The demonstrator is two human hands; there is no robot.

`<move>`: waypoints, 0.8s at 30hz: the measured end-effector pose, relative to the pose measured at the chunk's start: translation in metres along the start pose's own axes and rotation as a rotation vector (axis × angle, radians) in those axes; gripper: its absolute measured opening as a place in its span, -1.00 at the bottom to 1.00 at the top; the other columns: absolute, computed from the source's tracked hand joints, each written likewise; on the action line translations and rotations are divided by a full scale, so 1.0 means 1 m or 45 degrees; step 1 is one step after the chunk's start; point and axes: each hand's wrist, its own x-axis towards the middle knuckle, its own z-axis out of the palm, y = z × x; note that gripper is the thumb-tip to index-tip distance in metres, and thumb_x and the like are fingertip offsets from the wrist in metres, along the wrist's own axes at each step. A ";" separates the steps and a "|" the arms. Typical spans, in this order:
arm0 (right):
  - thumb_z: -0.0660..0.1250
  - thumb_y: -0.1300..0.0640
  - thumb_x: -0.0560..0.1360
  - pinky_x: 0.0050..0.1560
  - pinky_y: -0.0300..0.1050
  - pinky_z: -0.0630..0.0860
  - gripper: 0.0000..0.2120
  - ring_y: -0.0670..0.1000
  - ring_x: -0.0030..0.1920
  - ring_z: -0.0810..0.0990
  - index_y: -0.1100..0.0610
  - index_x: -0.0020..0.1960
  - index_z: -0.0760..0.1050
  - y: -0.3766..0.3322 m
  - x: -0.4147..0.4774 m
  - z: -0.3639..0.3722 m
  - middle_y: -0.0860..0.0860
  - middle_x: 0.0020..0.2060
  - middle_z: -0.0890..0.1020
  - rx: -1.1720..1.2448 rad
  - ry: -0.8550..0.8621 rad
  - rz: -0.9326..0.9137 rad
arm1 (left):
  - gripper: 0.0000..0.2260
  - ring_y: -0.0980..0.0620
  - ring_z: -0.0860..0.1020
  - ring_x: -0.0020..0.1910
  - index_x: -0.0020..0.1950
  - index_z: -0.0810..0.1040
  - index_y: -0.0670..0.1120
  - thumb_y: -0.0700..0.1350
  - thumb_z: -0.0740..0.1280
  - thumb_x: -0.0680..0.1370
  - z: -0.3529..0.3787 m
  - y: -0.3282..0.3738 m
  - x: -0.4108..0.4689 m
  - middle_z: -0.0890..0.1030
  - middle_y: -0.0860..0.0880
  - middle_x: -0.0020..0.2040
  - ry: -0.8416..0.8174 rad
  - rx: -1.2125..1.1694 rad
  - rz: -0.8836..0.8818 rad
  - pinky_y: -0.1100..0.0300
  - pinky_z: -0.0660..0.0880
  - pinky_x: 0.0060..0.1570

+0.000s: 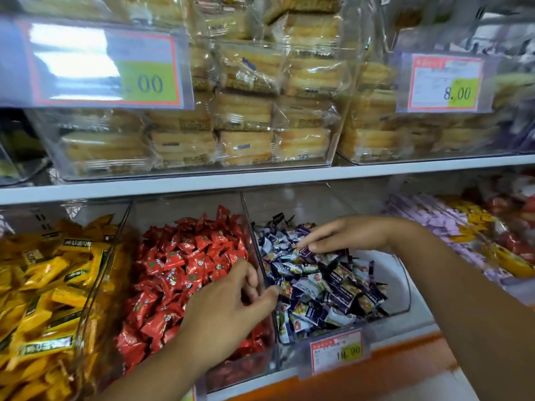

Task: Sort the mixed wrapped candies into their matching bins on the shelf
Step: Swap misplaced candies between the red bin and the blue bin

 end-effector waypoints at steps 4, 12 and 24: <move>0.19 -0.20 0.57 0.14 -0.20 0.34 -0.60 -0.04 0.17 0.49 -0.08 0.34 0.47 -0.002 0.037 0.006 -0.09 0.24 0.53 -0.224 0.490 0.048 | -0.52 0.24 0.46 -0.40 -0.11 0.33 0.10 0.48 0.02 0.33 -0.001 0.000 0.004 0.54 0.15 -0.32 -0.017 0.035 0.007 0.34 0.25 -0.41; 0.04 -0.19 0.60 0.28 0.00 0.35 -0.54 0.21 0.32 0.40 -0.09 0.47 0.26 -0.026 0.118 0.041 0.09 0.35 0.44 -0.525 0.322 -0.078 | -0.60 0.24 0.44 -0.38 -0.15 0.30 0.11 0.42 0.12 0.35 -0.006 0.000 0.012 0.51 0.30 -0.28 -0.110 0.053 -0.004 0.30 0.28 -0.39; 0.01 -0.08 0.66 0.46 0.01 0.12 -0.61 0.09 0.46 0.24 -0.05 0.44 0.36 -0.018 0.075 0.012 0.01 0.49 0.28 -0.773 0.121 0.130 | -0.62 0.36 0.44 -0.35 -0.07 0.35 0.18 0.45 0.12 0.40 -0.031 0.014 0.012 0.52 0.31 -0.21 -0.320 0.155 -0.072 0.33 0.34 -0.34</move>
